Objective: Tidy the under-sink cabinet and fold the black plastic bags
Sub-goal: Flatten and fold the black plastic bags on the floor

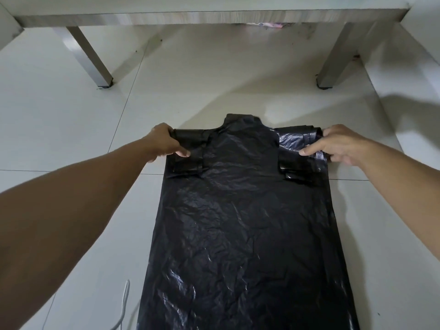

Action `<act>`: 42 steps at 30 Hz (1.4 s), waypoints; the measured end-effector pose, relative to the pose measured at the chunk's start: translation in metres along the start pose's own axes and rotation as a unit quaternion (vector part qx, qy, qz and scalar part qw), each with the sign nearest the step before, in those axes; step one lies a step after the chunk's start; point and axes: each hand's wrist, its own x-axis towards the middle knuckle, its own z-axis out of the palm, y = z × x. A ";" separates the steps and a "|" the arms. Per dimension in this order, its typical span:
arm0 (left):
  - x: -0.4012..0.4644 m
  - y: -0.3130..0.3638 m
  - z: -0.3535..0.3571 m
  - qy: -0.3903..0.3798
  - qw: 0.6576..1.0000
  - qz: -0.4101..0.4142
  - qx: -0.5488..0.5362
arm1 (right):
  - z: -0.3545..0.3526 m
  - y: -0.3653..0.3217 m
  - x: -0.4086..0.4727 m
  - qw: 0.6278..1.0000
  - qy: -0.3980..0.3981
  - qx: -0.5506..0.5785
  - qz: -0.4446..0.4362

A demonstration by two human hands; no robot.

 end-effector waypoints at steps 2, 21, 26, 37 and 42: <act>-0.007 -0.002 -0.001 -0.003 0.999 -0.020 -0.032 | 0.001 0.007 0.001 0.999 -0.013 0.033 0.028; -0.030 -0.022 0.009 0.008 0.987 -0.077 -0.141 | 0.016 0.029 -0.032 0.992 0.026 0.122 0.006; -0.043 -0.021 0.008 0.044 0.985 -0.064 -0.157 | 0.021 0.027 -0.047 0.989 0.069 0.130 -0.028; -0.056 -0.022 0.003 -0.016 0.919 -0.135 -0.369 | 0.019 0.021 -0.077 0.983 0.087 0.161 -0.010; -0.060 -0.022 0.011 -0.049 0.897 -0.133 -0.418 | 0.022 0.022 -0.080 0.950 0.030 0.308 0.043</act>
